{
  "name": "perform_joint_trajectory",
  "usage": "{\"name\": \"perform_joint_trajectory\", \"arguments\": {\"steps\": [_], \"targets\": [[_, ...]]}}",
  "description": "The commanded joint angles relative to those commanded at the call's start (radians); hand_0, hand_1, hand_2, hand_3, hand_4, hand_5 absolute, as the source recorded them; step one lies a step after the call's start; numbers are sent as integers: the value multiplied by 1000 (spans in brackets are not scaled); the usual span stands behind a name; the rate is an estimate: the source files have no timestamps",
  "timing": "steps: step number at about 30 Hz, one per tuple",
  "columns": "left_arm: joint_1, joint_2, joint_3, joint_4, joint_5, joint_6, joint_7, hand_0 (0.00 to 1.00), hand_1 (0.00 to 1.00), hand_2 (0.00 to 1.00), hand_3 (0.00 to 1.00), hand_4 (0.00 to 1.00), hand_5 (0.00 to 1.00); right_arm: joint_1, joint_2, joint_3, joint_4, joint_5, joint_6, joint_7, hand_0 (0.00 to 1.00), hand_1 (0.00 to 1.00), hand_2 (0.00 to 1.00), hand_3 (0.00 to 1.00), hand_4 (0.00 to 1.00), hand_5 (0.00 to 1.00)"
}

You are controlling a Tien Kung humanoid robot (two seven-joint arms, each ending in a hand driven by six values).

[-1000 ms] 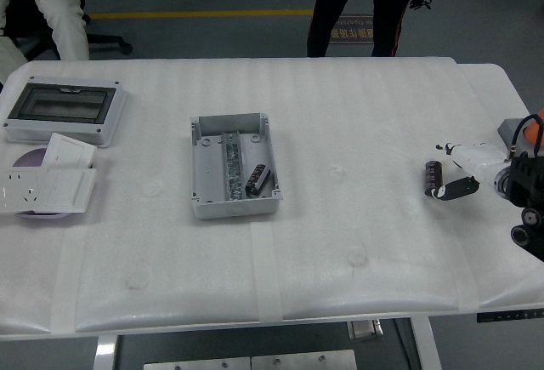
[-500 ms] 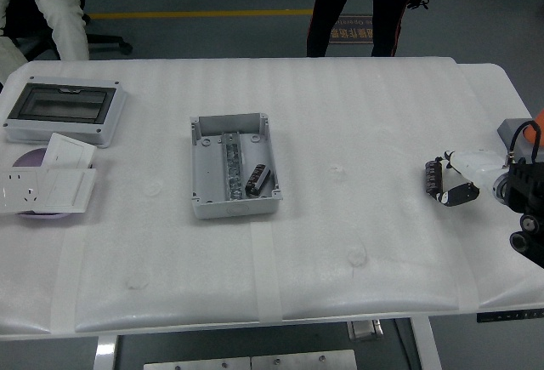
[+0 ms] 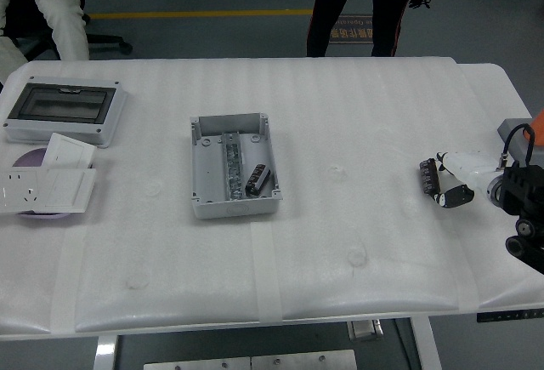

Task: Pick up the battery,place it into the box

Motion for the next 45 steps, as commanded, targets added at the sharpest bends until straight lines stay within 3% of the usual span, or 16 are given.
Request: {"name": "perform_joint_trajectory", "arguments": {"steps": [8,12,16,21,26,27,29,32,33,45], "targets": [[4,-8,-5,0,0,2,3,367,599,569,586,672,31,30,18,83,137,17,-6,-13,853,701,764,795,474,286],[11,-14,-11,-1,3,1,10,367,600,569,586,674,34,38,80,99,226,23,-24,-13,849,699,764,796,474,289],[17,-18,-19,-2,13,-1,19,367,600,568,584,677,37,49,164,69,288,11,-77,14,846,701,766,798,479,297],[19,-21,-25,-2,19,-4,27,367,599,568,584,679,37,52,290,17,241,-48,-153,50,845,704,764,796,491,310],[23,-23,-26,-3,21,-6,30,367,599,568,584,679,37,45,402,-8,182,-102,-194,65,845,704,764,796,491,310],[23,-24,-26,-4,21,-6,31,365,599,565,578,681,39,44,424,-13,173,-107,-199,66,921,793,830,865,573,346],[24,-25,-26,-4,21,-7,31,365,599,565,578,681,39,46,461,-21,158,-110,-203,68,921,793,830,865,573,346],[24,-25,-26,-3,21,-9,31,365,599,565,578,681,39,48,484,-26,146,-108,-206,69,921,793,830,865,573,346],[24,-25,-25,-3,20,-9,31,364,598,565,576,681,36,49,488,-26,143,-108,-206,69,998,844,864,962,616,365],[21,-23,-22,-2,17,-16,32,362,597,561,571,681,30,52,495,-22,120,-95,-196,67,998,839,861,968,631,383]]}}
